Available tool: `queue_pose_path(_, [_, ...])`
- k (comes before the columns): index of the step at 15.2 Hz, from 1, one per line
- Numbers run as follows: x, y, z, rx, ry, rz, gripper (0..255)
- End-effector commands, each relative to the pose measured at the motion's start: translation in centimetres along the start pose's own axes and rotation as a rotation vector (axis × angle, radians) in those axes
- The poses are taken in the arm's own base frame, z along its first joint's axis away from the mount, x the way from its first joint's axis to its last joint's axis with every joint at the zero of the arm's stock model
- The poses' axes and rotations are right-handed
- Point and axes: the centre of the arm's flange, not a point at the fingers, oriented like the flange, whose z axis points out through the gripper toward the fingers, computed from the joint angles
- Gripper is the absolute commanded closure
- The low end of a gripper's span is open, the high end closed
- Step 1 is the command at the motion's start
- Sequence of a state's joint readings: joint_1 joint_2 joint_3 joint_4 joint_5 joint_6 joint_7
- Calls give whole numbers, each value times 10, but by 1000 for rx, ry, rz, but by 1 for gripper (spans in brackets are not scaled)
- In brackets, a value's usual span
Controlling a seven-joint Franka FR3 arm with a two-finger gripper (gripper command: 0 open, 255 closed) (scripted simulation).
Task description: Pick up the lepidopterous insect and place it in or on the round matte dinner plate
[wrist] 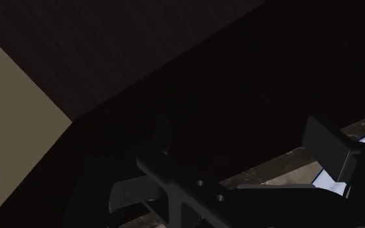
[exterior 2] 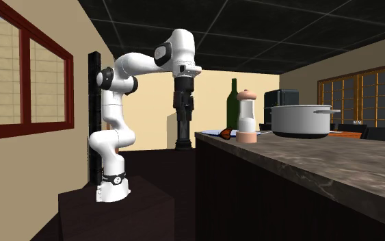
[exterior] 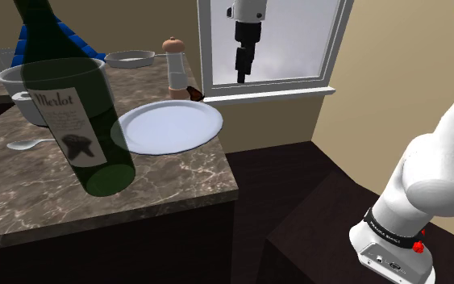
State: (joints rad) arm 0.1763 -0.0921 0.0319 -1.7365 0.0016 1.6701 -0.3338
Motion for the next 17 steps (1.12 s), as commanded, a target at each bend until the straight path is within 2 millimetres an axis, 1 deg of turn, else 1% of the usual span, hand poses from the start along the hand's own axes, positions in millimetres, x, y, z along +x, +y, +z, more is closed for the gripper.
queue_pose_path(1, [26, -7, 1, 9, -9, -55, 0])
queue_pose_path(6, [90, -30, 4, 30, -31, -190, 0])
queue_pose_path(11, [151, -62, 8, 50, -53, -324, 0])
queue_pose_path(12, [153, -63, 8, 51, -54, -328, 0])
queue_pose_path(17, [151, -64, 35, 51, -54, -328, 0])
